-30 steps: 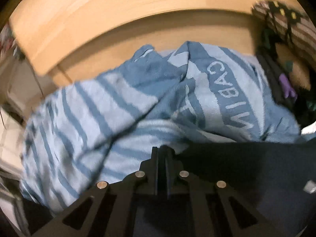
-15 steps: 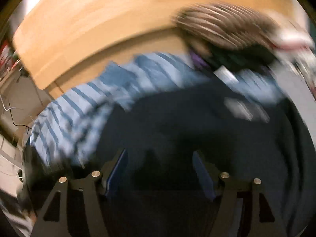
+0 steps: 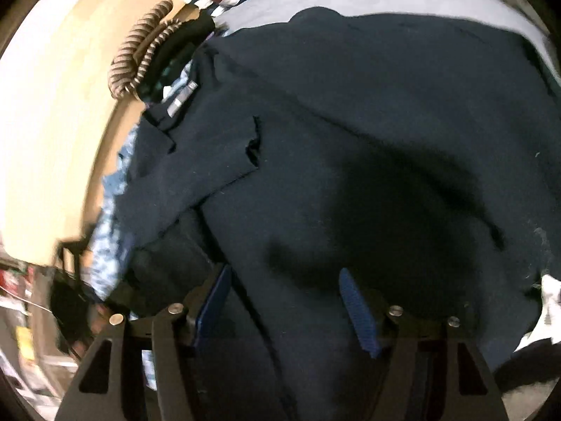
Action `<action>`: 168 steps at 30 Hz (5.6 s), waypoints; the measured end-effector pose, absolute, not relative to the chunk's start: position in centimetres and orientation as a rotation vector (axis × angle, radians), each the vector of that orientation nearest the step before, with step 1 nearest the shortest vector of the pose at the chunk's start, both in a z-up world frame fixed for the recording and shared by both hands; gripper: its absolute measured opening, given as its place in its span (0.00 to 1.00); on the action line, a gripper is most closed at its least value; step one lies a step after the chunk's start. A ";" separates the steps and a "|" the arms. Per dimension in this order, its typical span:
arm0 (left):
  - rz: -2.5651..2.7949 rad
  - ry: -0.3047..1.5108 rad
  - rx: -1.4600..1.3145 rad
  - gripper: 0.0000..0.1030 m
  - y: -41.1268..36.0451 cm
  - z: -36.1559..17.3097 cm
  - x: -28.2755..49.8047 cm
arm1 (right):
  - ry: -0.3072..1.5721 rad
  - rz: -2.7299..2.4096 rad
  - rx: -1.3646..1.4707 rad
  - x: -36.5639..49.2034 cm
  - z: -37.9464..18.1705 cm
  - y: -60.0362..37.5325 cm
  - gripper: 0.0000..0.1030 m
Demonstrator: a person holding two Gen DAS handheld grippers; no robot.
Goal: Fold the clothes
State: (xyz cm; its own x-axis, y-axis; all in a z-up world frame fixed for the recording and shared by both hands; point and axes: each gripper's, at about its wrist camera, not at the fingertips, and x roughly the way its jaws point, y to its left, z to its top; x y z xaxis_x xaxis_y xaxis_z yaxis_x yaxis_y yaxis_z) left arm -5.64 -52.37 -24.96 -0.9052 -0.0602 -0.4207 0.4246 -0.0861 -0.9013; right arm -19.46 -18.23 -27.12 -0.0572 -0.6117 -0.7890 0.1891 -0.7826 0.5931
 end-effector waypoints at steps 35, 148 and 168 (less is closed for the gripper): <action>-1.719 1.984 -0.100 0.54 -60.1 -24.9 10.2 | 0.209 -1.608 1.356 -14.6 -22.1 -52.8 0.58; -1.608 1.869 0.102 0.57 -57.7 -25.3 8.1 | -0.018 -1.660 1.532 -24.1 -24.4 -50.9 0.47; -1.519 1.846 -0.164 0.57 -57.8 -24.6 11.4 | 0.037 -1.318 1.267 -16.0 -17.9 -62.4 0.11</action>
State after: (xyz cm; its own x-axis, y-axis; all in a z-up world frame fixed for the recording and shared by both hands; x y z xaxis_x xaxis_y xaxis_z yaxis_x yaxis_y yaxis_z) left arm 11.42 -57.84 -24.64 -0.7268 -0.5215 -0.4470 0.3381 0.2949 -0.8937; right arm -16.05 -62.40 -17.95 0.3474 -0.6791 -0.6467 0.7147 -0.2547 0.6514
